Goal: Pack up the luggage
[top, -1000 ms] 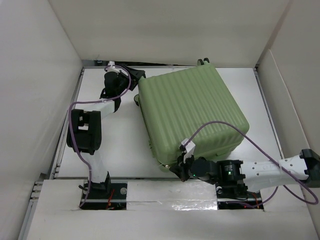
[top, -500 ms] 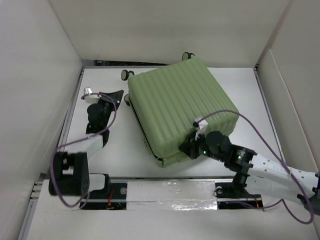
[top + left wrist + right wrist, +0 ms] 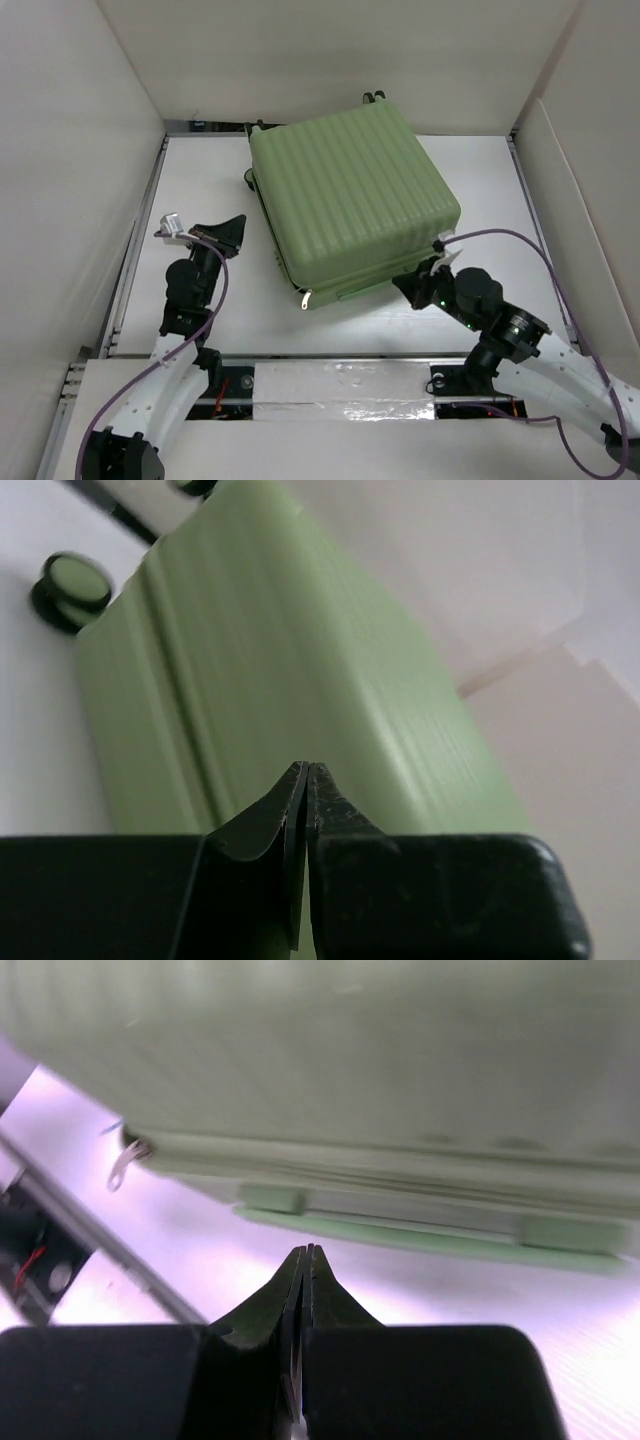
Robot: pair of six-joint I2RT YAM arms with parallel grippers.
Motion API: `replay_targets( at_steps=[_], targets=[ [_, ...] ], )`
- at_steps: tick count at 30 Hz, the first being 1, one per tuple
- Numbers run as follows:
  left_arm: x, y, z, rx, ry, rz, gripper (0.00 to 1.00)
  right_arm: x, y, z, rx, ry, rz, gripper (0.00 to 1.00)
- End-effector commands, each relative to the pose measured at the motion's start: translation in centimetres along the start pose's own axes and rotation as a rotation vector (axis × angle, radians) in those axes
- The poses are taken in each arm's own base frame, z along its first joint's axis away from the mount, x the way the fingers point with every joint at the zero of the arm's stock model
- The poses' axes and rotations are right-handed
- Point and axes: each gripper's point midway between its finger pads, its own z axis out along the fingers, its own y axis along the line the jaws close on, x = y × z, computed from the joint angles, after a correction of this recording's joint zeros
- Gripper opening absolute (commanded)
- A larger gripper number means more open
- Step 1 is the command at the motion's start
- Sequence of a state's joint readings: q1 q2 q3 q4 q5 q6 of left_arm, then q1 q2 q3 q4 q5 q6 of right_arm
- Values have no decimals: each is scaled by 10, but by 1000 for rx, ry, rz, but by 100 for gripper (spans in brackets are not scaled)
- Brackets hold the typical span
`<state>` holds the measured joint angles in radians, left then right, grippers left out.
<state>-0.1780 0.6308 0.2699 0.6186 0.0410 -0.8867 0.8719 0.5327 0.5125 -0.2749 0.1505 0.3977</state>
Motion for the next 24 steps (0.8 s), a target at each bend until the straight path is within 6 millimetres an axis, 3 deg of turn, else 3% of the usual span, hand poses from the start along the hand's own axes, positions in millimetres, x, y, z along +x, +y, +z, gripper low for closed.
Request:
replay_targets(
  at_steps=[1,2,3,5,8,9,10,13,17,19,22,23,24],
  targets=[
    [35,48,-12,-137,120,97,0,-21,-37,-17,180,-102,62,0],
    [45,65,-15,-193,155,111,0,-37,-45,-24,224,-151,99,0],
    [48,70,-16,-206,164,117,1,-45,-53,-27,264,-173,109,0],
    [59,78,-20,-212,201,120,2,-62,-79,-40,414,-223,119,7],
    [67,76,-25,-175,235,119,1,-107,-116,-52,601,-321,75,17],
    [69,78,-27,-180,243,128,1,-113,-127,-46,645,-296,66,18],
    [68,81,-27,-191,240,146,0,-138,-138,-51,674,-348,78,22],
    [82,78,-28,-155,308,153,0,-161,-172,-42,703,-365,100,30],
    [107,75,-27,-127,398,136,0,-168,-192,-28,664,-373,119,42],
    [114,66,-25,-90,406,134,0,-171,-199,-22,669,-366,124,43],
    [141,51,-28,-64,464,145,0,-175,-213,-6,669,-343,132,48],
    [158,43,-35,-43,512,151,0,-168,-224,6,670,-295,137,50],
    [164,38,-36,-34,519,152,0,-181,-223,13,645,-293,128,51]
  ],
)
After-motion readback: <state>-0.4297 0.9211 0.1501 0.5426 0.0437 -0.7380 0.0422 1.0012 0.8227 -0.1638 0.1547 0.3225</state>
